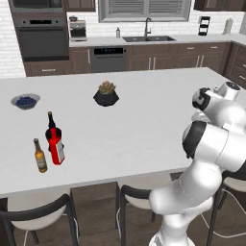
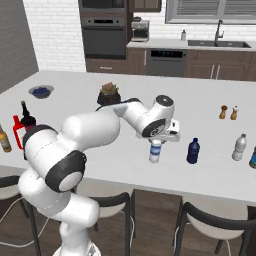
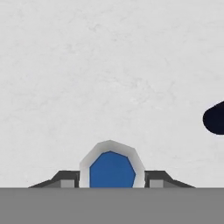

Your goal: Move the plastic bottles in the middle to the plastics group, and the glass bottles in the middle to the glass group.

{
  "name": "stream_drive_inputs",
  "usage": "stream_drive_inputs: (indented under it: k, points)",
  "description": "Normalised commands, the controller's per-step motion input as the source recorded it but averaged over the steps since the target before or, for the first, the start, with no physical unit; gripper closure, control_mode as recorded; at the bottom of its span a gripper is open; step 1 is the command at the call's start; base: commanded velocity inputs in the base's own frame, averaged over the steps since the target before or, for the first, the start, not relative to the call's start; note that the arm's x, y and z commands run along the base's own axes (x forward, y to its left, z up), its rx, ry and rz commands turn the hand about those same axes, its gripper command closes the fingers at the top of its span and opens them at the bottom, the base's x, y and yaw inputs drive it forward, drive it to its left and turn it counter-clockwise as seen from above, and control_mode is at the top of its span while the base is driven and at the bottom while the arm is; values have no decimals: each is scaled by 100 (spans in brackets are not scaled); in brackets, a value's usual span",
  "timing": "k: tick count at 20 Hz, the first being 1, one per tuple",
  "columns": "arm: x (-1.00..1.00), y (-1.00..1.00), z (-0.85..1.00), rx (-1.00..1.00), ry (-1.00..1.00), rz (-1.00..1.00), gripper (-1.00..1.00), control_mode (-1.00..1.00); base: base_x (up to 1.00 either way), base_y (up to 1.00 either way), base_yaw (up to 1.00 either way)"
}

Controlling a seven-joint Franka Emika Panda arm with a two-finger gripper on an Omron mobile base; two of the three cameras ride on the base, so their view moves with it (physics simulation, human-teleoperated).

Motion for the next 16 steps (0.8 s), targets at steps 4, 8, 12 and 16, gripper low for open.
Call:
stream_drive_inputs:
  k: [4, 8, 12, 16]
  points:
    - [-1, -87, -3, 0, -8, 6, 100, -100, 0, 0, 0]
    - [0, -97, 14, 0, -1, 0, 100, -100, 0, 0, 0]
    - [-4, -99, 19, 0, 1, 0, 100, -100, 0, 0, 0]
    - [-40, -62, 21, 0, 3, 3, 100, -100, 0, 0, 0]
